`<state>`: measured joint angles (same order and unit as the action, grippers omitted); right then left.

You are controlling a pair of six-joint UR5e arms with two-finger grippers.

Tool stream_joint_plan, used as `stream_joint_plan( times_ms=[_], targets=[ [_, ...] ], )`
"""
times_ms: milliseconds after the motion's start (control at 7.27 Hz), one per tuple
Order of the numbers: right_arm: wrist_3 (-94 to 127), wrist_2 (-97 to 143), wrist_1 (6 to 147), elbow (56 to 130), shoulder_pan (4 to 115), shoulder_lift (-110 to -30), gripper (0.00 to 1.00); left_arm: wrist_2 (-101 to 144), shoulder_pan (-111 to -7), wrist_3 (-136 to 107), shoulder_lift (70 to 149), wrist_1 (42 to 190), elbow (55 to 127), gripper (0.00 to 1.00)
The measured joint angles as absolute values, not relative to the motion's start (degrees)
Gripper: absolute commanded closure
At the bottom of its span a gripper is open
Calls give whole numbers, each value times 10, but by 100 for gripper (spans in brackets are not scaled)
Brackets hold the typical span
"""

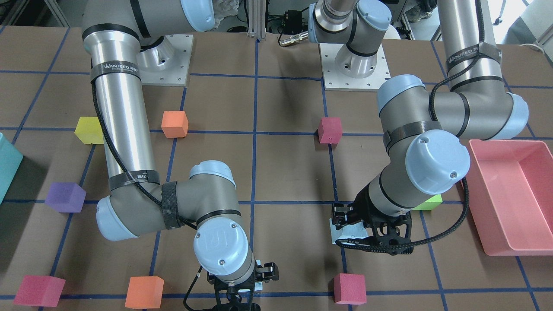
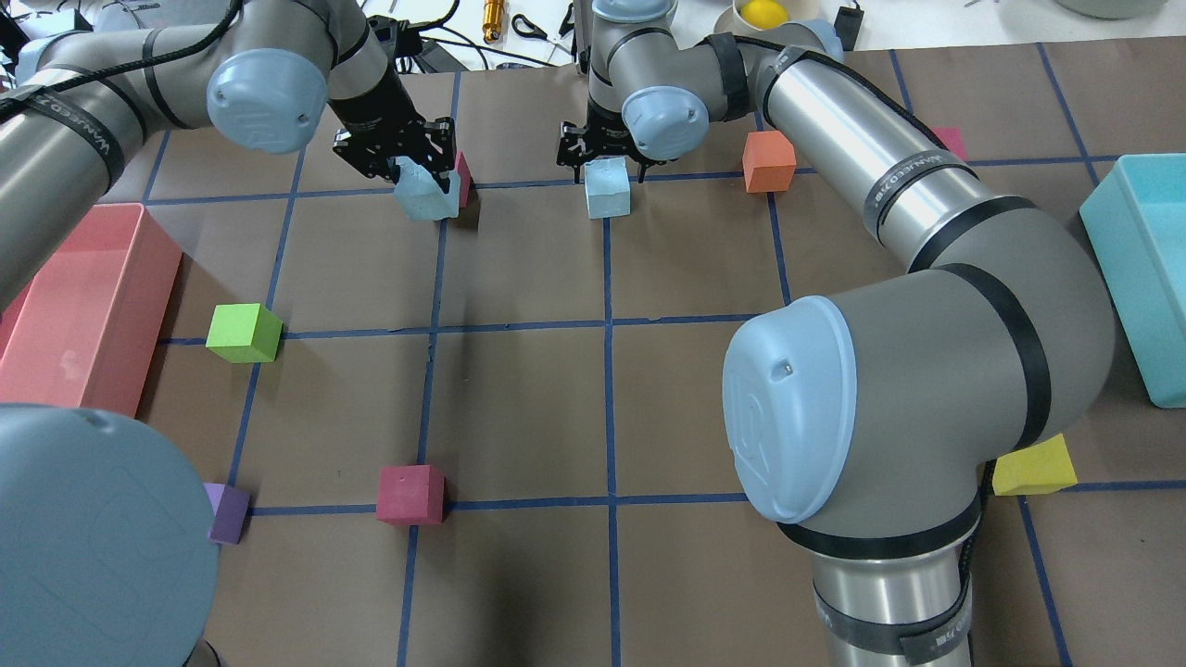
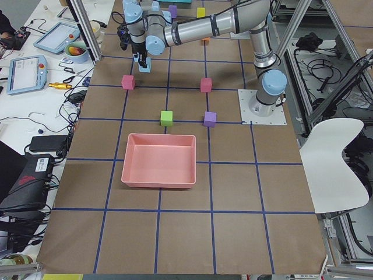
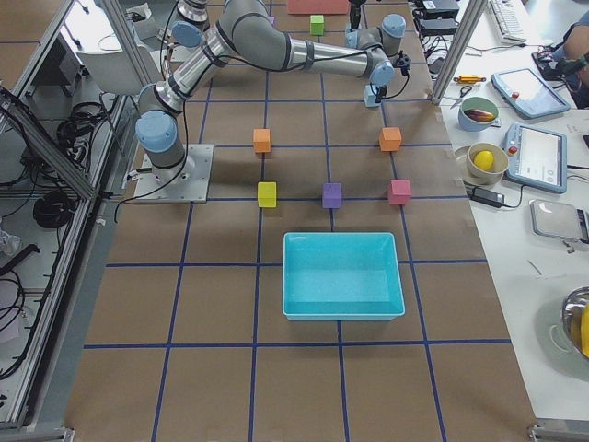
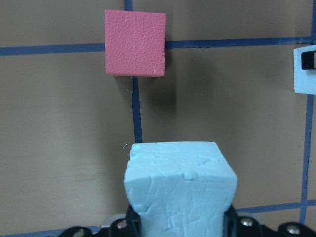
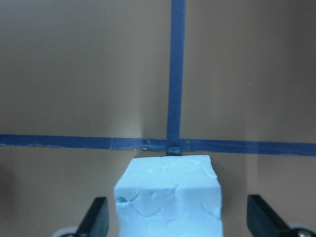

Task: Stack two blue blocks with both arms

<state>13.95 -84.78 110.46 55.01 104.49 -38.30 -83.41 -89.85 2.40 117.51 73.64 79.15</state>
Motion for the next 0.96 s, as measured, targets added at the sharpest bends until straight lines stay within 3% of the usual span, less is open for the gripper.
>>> stream_joint_plan(
  times_ms=[550,962],
  targets=[
    [108,-852,941,566,967,-501,0,-826,-934,-60,1212,749,725,100],
    [53,-889,894,689,932,-635,0,-824,-993,-181,1275,752,635,100]
  ],
)
